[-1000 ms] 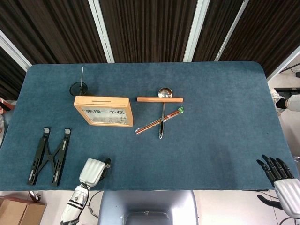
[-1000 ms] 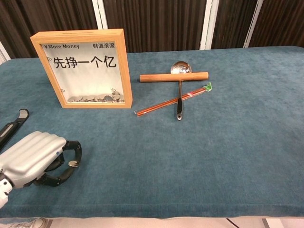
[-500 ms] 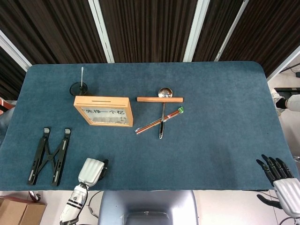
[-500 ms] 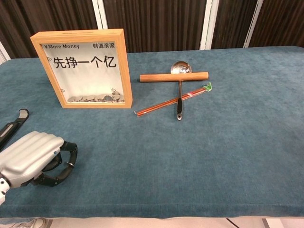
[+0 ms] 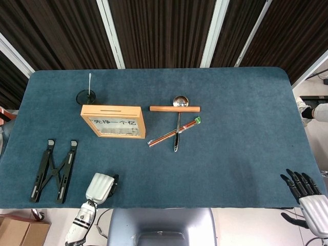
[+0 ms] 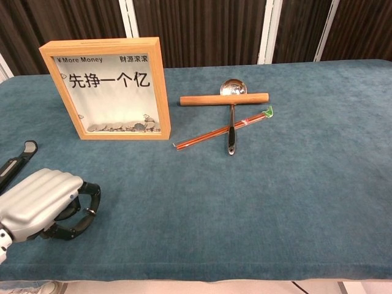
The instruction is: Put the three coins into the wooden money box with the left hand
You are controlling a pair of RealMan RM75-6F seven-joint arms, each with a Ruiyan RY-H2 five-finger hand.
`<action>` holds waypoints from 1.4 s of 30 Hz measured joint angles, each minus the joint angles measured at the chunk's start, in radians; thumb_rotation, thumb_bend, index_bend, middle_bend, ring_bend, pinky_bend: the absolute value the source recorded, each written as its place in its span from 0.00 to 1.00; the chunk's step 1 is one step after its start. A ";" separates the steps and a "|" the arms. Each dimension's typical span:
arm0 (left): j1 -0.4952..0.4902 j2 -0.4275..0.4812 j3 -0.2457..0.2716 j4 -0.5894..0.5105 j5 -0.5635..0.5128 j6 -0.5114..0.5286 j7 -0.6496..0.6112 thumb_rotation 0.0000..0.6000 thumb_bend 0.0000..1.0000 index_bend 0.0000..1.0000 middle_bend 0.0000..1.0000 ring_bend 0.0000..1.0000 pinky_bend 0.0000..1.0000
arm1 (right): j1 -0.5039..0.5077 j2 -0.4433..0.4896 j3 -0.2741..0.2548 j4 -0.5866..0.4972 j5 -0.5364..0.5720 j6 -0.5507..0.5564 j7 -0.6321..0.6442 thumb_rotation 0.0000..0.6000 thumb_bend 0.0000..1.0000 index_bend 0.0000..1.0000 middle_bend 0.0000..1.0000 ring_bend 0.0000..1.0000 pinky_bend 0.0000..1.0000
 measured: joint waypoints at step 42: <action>-0.163 0.326 -0.408 -0.473 -0.201 -0.012 0.079 1.00 0.56 0.69 1.00 1.00 1.00 | 0.007 0.005 0.011 -0.008 0.027 -0.015 0.012 1.00 0.15 0.00 0.00 0.00 0.00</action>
